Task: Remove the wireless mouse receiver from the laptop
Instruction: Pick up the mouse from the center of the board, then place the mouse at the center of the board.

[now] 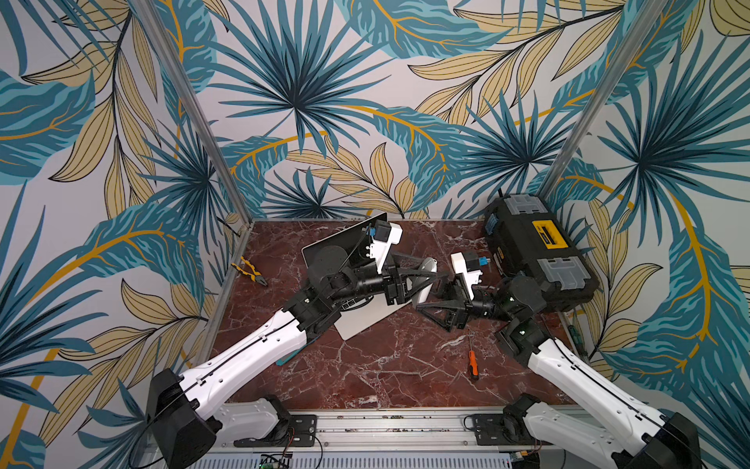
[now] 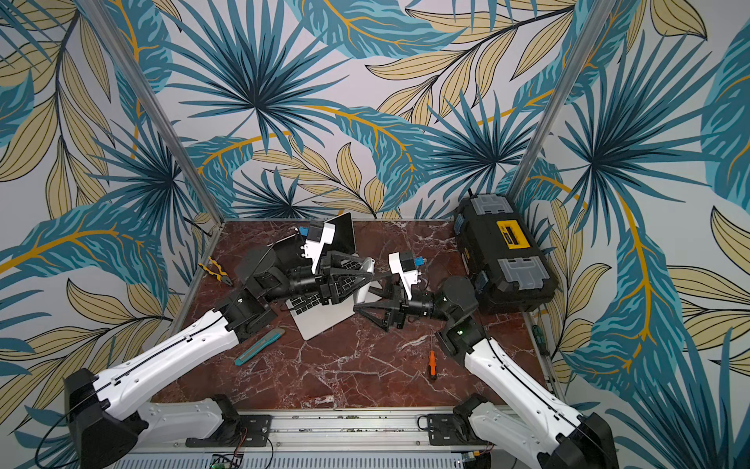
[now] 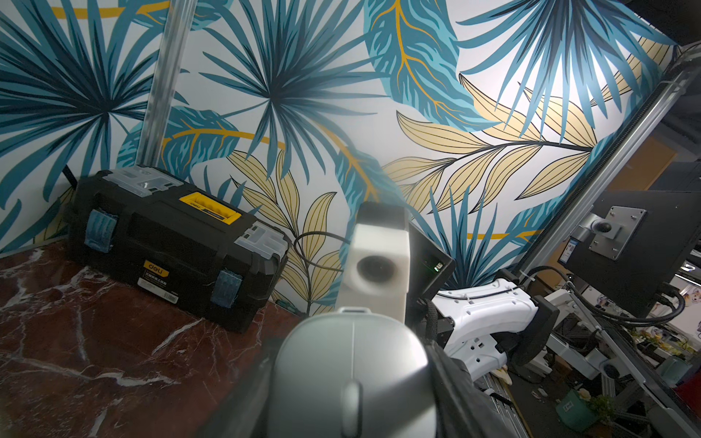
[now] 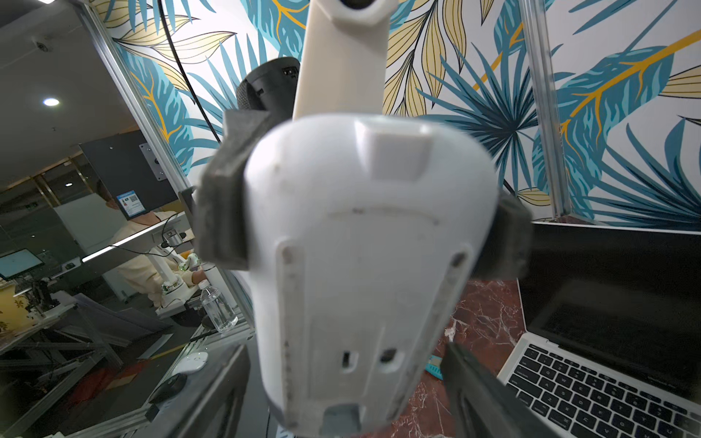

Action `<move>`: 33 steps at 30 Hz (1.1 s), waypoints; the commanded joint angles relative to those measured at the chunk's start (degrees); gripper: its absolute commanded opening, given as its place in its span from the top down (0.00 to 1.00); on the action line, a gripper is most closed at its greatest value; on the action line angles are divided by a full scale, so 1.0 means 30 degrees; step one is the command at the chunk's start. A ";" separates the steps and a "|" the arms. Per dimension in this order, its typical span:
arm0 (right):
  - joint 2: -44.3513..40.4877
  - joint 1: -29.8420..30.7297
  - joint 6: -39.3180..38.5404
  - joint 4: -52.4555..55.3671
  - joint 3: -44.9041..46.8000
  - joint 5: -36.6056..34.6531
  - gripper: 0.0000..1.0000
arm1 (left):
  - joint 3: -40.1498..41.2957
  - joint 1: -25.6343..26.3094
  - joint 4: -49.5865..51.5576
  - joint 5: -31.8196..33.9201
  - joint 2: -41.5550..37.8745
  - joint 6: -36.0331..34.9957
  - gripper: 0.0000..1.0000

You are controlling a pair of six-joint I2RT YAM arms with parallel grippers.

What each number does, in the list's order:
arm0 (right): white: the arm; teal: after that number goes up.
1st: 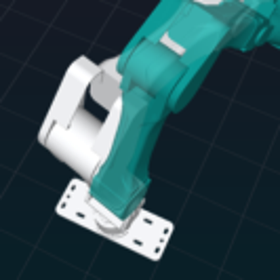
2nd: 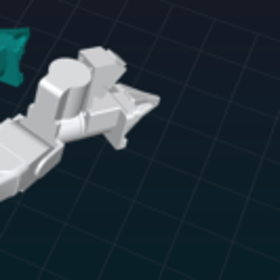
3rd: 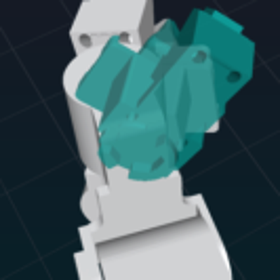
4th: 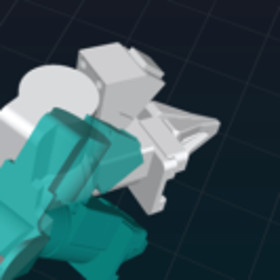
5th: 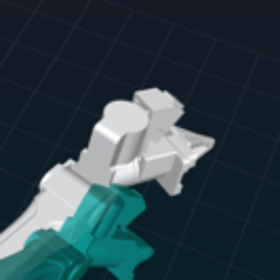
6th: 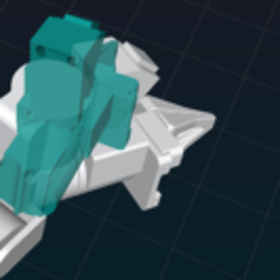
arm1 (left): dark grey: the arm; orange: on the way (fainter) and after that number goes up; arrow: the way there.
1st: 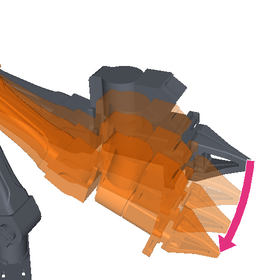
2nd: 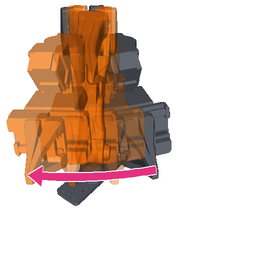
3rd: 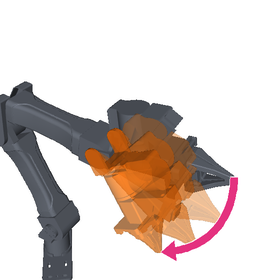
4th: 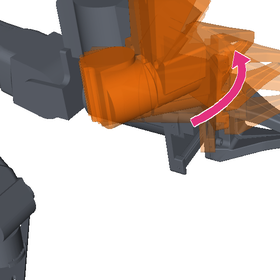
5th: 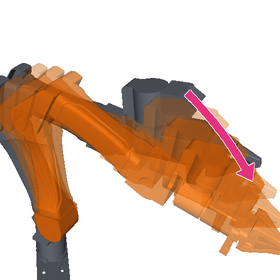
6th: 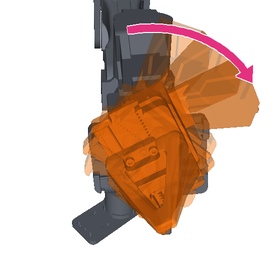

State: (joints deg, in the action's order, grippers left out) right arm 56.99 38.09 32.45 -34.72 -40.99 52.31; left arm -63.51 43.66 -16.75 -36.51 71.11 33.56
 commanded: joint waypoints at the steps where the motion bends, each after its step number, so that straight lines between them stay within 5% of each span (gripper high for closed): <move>1: 0.0262 0.0163 0.1370 -0.1783 -0.0288 -0.0176 0.17 | 0.0265 -0.0100 -0.0958 -0.0451 0.0172 0.0164 0.53; 5: 0.0563 0.0281 0.1860 -0.2386 -0.0398 0.0013 0.24 | 0.0545 -0.0115 -0.1057 -0.0455 0.0228 0.0205 0.53; 10: 0.0548 0.0313 0.1870 -0.2369 -0.0306 0.0117 0.44 | 0.0812 -0.0110 -0.1267 -0.0385 0.0232 0.0349 0.49; 13: 0.0513 0.0313 0.1182 -0.1393 -0.0066 -0.0120 0.48 | 0.0984 -0.0118 -0.1105 0.0057 0.0130 0.0236 0.19; 16: 0.0575 0.0331 -0.1262 0.2370 -0.0011 -0.2030 0.48 | 0.1290 -0.0126 0.0565 0.2113 -0.0539 -0.0729 0.00; 23: 0.2769 0.0313 -0.4794 1.2548 -0.0238 -0.9996 0.52 | 0.3652 -0.2416 0.9233 1.2823 -0.3948 -0.0492 0.00; 28: 0.4780 0.0454 -0.3085 1.6092 -0.0260 -1.0752 0.52 | 0.7726 -0.4935 0.9696 1.2936 -0.5977 0.0939 0.00; 33: 0.5381 0.1604 -0.2442 1.8095 0.0410 -1.3044 0.53 | 0.9972 -0.5340 0.8828 1.2121 -0.6457 0.1576 0.00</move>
State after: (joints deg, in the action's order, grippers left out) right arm 72.90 41.32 23.86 12.64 -41.01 19.05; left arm -35.40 28.21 9.96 -0.38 52.95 36.49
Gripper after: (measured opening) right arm 0.633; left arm 0.998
